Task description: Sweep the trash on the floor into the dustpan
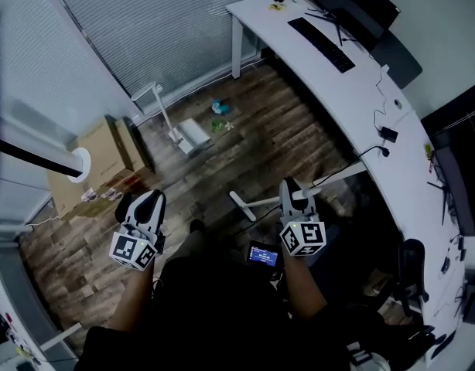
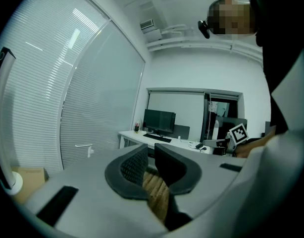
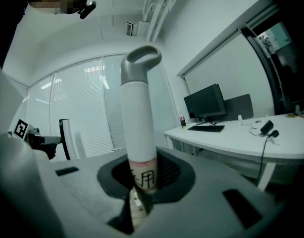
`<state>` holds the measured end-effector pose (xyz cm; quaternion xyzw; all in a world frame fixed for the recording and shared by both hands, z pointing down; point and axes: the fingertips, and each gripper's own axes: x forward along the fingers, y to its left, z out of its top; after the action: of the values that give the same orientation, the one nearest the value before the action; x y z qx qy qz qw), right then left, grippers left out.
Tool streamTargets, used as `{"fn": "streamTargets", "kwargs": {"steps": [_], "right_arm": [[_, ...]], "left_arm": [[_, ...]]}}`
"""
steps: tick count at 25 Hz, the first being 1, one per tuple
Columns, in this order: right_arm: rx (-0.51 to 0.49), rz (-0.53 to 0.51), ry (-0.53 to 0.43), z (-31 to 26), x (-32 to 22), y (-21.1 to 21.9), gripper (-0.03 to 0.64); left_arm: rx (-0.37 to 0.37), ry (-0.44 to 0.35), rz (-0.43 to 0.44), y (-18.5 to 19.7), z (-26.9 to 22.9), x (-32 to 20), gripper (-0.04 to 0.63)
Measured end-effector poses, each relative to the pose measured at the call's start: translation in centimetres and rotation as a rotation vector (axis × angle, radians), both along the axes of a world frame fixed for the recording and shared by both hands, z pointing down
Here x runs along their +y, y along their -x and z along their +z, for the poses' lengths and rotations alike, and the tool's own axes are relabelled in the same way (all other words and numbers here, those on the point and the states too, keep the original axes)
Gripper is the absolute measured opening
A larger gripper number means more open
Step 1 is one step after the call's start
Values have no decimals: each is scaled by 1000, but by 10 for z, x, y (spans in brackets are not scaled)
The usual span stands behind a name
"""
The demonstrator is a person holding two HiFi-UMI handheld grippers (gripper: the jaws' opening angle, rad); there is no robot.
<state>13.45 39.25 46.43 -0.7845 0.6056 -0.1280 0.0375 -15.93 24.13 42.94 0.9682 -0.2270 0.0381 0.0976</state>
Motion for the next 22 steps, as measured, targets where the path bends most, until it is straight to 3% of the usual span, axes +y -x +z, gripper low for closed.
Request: {"fn": "streamTargets", "kwargs": {"steps": [14,22], "right_arm": [[-8,36,23,-2,-13,-38,35],[-12,68,57,7,-52,-78,35]], "left_arm": [[65,7,52,-43,0,-27,37],[78,47,48,-74,16,-84,37]]}}
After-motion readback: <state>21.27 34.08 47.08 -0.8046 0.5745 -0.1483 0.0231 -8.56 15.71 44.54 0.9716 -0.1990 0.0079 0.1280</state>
